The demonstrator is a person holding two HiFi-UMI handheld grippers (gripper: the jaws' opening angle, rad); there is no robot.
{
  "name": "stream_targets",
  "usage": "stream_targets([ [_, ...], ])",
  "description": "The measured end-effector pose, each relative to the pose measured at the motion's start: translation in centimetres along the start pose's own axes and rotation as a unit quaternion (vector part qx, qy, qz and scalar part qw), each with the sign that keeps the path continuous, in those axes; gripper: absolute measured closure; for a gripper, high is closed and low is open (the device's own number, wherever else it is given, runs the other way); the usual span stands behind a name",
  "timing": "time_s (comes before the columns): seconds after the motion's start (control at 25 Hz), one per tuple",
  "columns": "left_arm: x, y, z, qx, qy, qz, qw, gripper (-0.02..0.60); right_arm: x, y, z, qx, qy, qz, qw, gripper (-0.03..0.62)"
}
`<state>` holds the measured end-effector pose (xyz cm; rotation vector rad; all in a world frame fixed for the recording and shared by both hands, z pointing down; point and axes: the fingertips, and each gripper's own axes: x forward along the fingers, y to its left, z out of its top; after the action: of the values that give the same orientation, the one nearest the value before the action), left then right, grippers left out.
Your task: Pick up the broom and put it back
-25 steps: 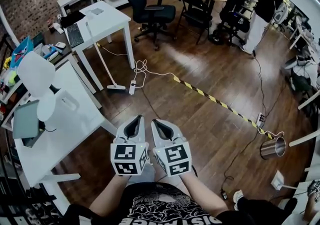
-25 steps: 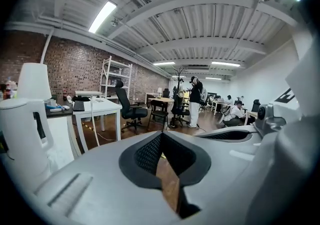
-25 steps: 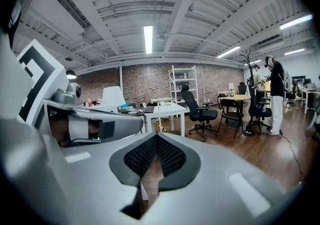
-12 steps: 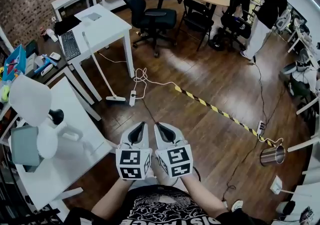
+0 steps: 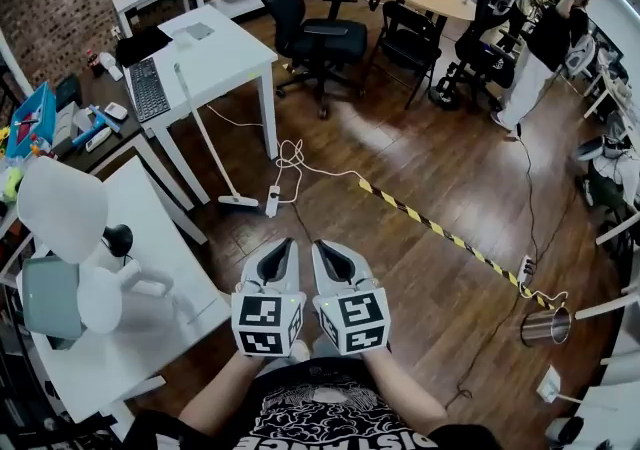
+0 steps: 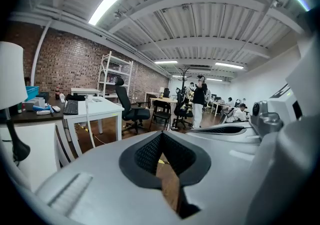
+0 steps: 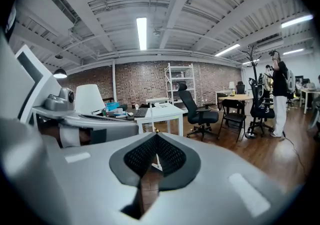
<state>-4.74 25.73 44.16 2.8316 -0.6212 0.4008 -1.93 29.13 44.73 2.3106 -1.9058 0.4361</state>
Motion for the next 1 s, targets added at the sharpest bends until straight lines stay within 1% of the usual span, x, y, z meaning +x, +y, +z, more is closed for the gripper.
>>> stream_targets([
  [0.28,3.1,2.9,0.9,-0.01,-0.004,0.038,0.9992,0.575,5.0,-0.9,1.2,-0.012,-0.006,0.037,0.999,0.592],
  [0.52,8.0,5.4,2.2,-0.021,-0.009,0.073,0.997,0.576,10.1,-3.4,3.0,-0.023,-0.012,0.076,0.997,0.592],
  [0.8,13.8,7.4,4.2,-0.039,-0.008,0.124,0.9915,0.576,15.1,-7.2,5.0,-0.032,0.0,0.123,0.992,0.592],
  [1.0,16.9,8.6,5.3,-0.05,-0.007,0.162,0.9856,0.576,17.9,-9.7,6.4,-0.04,0.001,0.152,0.988,0.592],
])
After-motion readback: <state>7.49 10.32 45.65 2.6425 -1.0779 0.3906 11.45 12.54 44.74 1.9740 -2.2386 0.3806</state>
